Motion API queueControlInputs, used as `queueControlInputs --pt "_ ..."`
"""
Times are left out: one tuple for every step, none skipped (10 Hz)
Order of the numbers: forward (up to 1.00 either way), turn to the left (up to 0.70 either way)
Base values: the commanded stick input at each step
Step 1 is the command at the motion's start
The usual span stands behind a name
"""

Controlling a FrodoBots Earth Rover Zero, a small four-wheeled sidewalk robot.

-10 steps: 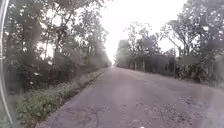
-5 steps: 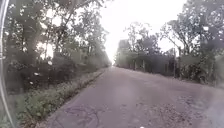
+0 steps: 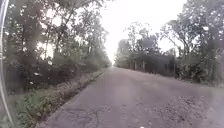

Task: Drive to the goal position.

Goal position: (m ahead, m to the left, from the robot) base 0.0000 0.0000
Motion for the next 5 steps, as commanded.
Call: queueControlInputs --pt "0.10 0.01" --pt "0.10 0.01" --pt "0.10 0.01" --pt "0.10 0.01" --pt "0.10 0.01"
